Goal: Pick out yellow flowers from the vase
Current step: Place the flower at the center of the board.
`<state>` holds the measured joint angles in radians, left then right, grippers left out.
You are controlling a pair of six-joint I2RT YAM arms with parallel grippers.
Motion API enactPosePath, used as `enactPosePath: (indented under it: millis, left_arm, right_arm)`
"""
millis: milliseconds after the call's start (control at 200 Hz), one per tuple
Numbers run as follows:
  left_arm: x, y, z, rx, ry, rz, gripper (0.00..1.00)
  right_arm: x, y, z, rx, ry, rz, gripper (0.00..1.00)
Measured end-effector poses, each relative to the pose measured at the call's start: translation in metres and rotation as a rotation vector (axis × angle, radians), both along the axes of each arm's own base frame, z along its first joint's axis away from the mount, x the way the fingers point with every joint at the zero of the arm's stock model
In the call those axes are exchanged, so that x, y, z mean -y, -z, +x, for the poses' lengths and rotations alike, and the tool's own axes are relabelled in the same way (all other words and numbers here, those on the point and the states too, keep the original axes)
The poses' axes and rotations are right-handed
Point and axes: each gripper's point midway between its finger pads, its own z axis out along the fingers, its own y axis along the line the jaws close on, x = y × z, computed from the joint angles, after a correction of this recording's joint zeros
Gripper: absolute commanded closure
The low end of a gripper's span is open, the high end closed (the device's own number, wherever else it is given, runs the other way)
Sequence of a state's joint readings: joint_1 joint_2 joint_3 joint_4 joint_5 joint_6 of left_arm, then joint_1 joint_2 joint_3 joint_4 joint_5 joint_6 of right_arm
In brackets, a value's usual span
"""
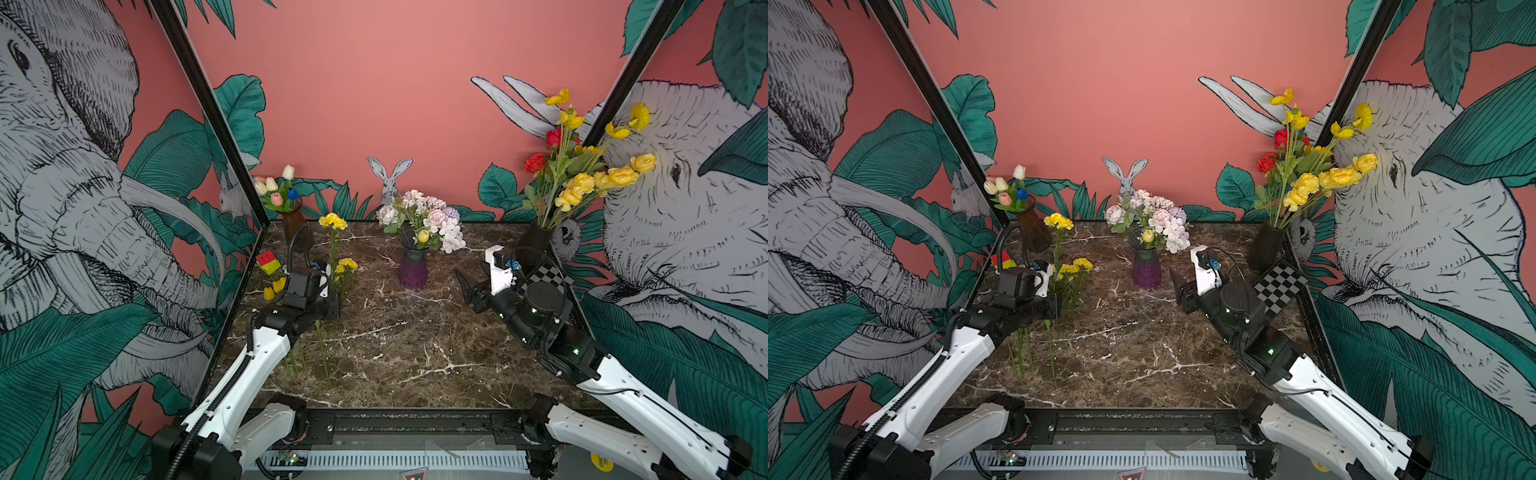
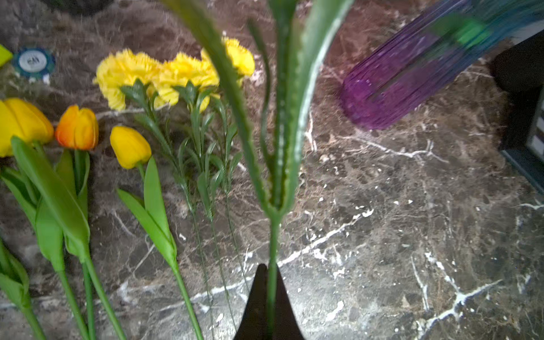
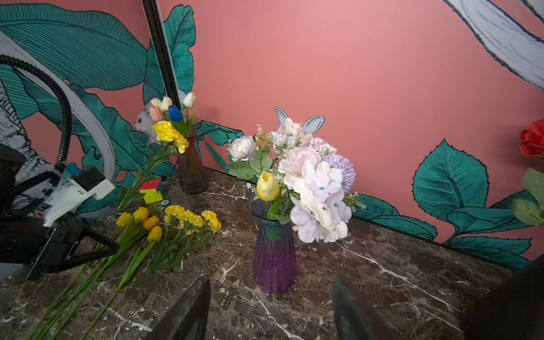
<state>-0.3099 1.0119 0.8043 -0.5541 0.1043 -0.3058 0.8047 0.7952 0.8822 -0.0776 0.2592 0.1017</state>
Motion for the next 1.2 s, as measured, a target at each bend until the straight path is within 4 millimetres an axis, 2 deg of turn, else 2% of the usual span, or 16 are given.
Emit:
enactPosePath:
  millis: [240,440,560,635,680,770,845,995,1200]
  left_arm:
    - [-0.009,0.049,-0.007,-0.141,-0.046,0.010,1.00]
    - [-0.021,0.088,-0.015,-0.245,-0.095,0.025,1.00]
    - [-0.023,0.098,-0.020,-0.265,-0.106,0.025,0.89]
    - [-0.024,0.101,-0.021,-0.269,-0.113,0.023,0.86]
    - [-0.024,0.102,-0.021,-0.269,-0.115,0.022,0.79]
    - [-0.025,0.100,-0.020,-0.255,-0.119,0.029,0.66]
    - [-0.030,0.093,-0.019,-0.218,-0.139,0.037,0.61]
    - [-0.040,0.060,-0.013,-0.077,-0.179,0.048,0.53]
    - [-0.048,0.017,-0.012,0.102,-0.198,0.031,0.49]
  right_arm:
    - [0.012,0.014,-0.003,-0.015,0.039,-0.010,0.35]
    - [0.022,0.034,-0.006,-0.049,0.070,-0.023,0.34]
    - [0.027,0.042,-0.007,-0.059,0.088,-0.022,0.33]
    - [0.028,0.046,-0.006,-0.065,0.097,-0.024,0.32]
    - [0.029,0.047,-0.006,-0.067,0.101,-0.026,0.32]
    - [0.030,0.047,-0.005,-0.066,0.109,-0.026,0.31]
    - [0.030,0.047,-0.005,-0.066,0.113,-0.027,0.30]
    - [0.032,0.047,-0.004,-0.064,0.125,-0.028,0.28]
    - [0.032,0.047,-0.002,-0.065,0.133,-0.027,0.27]
